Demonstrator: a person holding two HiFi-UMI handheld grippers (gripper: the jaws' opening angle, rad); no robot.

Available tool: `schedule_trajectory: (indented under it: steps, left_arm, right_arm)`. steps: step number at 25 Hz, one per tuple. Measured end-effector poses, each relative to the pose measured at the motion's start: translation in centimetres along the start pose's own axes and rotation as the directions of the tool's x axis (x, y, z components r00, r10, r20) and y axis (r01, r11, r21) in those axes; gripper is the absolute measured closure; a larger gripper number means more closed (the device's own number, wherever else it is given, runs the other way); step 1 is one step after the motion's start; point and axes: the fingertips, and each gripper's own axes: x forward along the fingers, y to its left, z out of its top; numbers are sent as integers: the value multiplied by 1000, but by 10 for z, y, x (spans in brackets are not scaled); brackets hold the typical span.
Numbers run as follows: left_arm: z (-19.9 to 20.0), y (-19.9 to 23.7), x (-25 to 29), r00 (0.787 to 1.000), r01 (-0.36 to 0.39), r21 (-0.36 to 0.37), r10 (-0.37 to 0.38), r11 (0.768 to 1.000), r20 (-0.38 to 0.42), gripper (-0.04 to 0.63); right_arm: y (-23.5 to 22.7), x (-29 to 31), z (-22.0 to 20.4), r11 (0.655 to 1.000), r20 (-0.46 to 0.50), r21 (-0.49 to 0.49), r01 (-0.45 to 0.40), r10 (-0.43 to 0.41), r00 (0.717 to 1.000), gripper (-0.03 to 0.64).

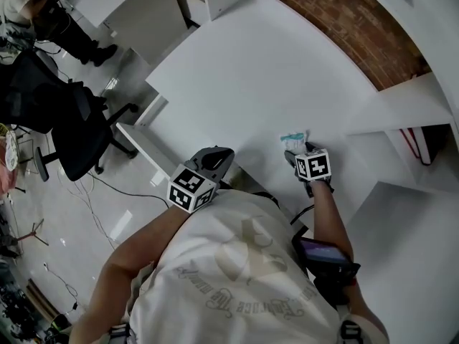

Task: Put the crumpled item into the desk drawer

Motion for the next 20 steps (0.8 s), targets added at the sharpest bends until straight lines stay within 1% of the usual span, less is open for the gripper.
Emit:
schedule_trajectory:
  steps: [6,10,14,18,20]
  left_arm:
    - [-7,12,-16,999,-46,-34,47,998,13,571]
    - [-11,11,-19,999,-47,-38,47,998,13,571]
    - [-11,8,-20,999,-38,-33,38,999,13,571]
    - [-12,7,-23,999,-34,-29,35,999,8,571]
    - [-12,6,-23,999,-34,-25,34,999,7,571]
  right_arm:
    - [-1,8,-3,1000,-50,11,27,-27,998,278]
    - [-2,8,-2,999,-57,7,49,-48,997,279]
    - [2,6,-2,998,-40,4,57,-56,998,292]
    - [7,8,-3,1000,-3,10,28,-28,1000,334]
    - [5,4,-1,999,5,7,43,-43,999,352]
